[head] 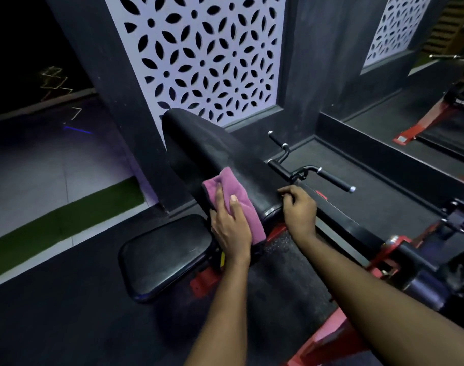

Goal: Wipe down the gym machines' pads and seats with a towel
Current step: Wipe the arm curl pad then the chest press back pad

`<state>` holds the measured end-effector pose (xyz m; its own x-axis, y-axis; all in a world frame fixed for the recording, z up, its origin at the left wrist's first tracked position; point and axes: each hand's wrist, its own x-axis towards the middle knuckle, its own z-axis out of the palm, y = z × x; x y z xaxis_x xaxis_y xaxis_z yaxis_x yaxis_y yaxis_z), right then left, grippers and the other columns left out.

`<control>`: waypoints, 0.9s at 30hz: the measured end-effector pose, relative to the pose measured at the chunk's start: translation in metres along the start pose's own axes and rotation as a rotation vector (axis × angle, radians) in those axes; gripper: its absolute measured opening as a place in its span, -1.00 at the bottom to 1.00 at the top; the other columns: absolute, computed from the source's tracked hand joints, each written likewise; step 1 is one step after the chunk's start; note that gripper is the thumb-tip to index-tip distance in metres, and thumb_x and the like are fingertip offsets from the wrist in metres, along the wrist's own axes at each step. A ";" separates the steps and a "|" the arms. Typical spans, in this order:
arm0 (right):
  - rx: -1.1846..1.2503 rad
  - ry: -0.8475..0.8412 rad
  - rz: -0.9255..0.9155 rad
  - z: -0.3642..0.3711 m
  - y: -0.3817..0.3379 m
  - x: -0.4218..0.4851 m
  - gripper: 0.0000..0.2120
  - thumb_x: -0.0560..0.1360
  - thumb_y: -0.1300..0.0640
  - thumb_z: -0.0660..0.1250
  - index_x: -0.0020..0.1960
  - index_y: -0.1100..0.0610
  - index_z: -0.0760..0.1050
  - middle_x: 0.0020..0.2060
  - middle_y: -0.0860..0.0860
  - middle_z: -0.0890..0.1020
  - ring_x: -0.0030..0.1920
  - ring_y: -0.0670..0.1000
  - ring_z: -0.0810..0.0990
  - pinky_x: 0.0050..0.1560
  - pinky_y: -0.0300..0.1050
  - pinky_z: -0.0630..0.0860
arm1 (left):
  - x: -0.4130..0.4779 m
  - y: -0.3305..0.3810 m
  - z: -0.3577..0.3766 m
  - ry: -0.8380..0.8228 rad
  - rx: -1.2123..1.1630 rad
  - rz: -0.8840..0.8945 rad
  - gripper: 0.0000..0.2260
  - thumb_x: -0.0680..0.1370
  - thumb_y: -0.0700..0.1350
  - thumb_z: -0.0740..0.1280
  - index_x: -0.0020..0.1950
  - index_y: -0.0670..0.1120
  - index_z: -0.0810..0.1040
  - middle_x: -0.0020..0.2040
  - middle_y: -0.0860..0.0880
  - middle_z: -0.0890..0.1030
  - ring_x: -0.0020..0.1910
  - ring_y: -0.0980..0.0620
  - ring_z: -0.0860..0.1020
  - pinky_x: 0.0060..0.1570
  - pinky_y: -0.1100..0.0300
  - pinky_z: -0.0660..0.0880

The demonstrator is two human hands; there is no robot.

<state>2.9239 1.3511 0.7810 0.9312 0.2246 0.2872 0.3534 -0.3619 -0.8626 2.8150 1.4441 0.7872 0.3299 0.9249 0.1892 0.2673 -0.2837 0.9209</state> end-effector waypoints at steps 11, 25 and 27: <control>-0.036 0.007 -0.005 -0.003 -0.008 -0.013 -0.74 0.53 0.35 0.20 0.01 0.17 0.65 -0.04 0.03 0.68 0.01 0.05 0.62 0.13 0.05 0.56 | -0.031 -0.078 -0.006 -0.194 0.071 -0.403 -0.57 0.72 0.08 0.07 0.60 0.08 0.24 0.32 -0.25 0.57 0.28 -0.29 0.52 0.19 -0.04 0.44; -0.068 0.028 -0.012 0.001 -0.009 -0.016 -0.73 0.52 0.35 0.16 -0.01 0.20 0.62 -0.04 0.09 0.67 0.03 0.10 0.61 0.11 -0.02 0.51 | -0.041 -0.091 -0.010 -0.290 0.090 -0.327 -0.52 0.70 0.18 0.02 0.63 0.19 0.07 0.28 -0.28 0.52 0.24 -0.25 0.50 0.10 0.10 0.33; -0.052 0.009 0.017 -0.003 -0.014 -0.018 -0.73 0.54 0.37 0.17 0.01 0.20 0.63 -0.02 0.07 0.66 0.05 0.09 0.61 0.10 -0.10 0.48 | -0.036 -0.089 -0.031 -0.368 0.163 -0.233 -0.54 0.69 0.22 0.00 0.60 0.31 0.04 0.31 -0.25 0.47 0.25 -0.25 0.49 0.19 0.00 0.38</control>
<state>2.9025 1.3492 0.7892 0.9378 0.2100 0.2766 0.3415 -0.4118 -0.8449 2.7518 1.4436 0.7092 0.5358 0.8257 -0.1767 0.5014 -0.1428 0.8533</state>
